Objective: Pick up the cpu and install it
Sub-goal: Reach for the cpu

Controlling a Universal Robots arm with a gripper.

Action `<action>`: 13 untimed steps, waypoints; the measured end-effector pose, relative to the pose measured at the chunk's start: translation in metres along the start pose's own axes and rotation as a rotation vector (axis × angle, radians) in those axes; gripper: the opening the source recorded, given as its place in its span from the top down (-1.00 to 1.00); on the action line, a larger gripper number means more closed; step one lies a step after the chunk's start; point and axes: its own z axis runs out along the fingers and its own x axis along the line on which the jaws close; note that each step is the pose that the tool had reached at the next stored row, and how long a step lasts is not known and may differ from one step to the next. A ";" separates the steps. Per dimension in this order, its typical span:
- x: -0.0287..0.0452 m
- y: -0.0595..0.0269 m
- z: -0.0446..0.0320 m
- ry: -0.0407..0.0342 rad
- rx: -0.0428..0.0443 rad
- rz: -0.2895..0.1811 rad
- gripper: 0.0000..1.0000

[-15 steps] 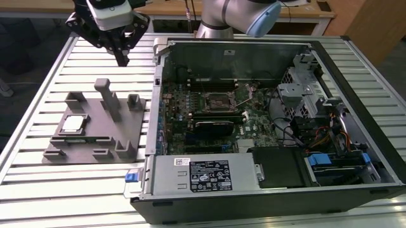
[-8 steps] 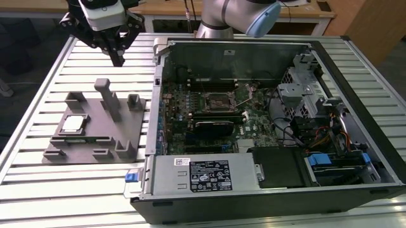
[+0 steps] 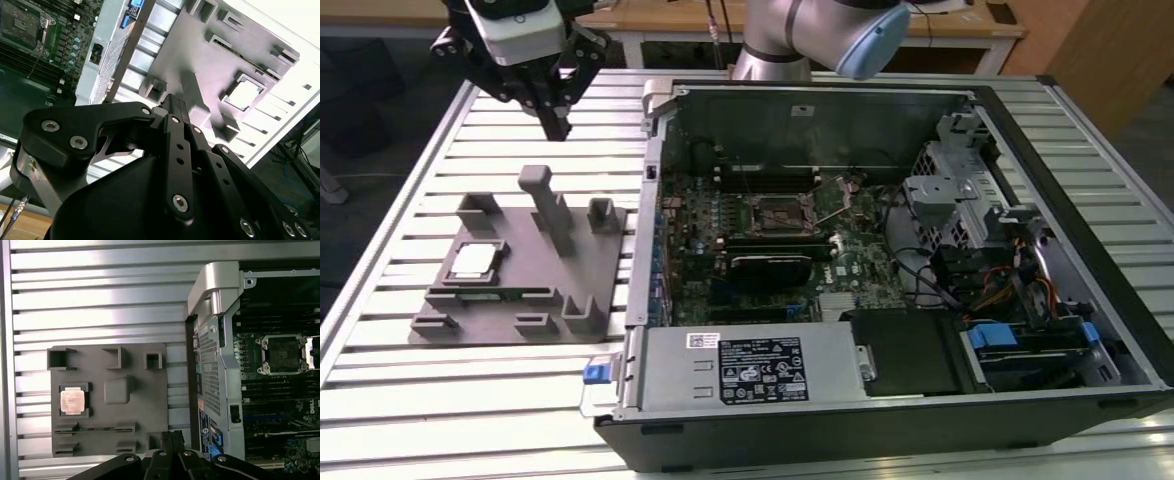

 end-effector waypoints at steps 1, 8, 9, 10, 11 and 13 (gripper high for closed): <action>0.0014 -0.0001 -0.0001 0.0001 0.0000 0.000 0.79; 0.0098 -0.0012 -0.0002 0.0000 -0.0001 0.000 0.79; 0.0109 -0.0014 -0.0003 0.0000 -0.0001 0.000 0.79; 0.0120 -0.0015 -0.0003 0.0000 -0.0001 0.000 0.79; 0.0131 -0.0017 -0.0003 0.0000 -0.0001 0.000 0.79; 0.0150 -0.0020 -0.0004 0.0000 -0.0001 0.000 0.79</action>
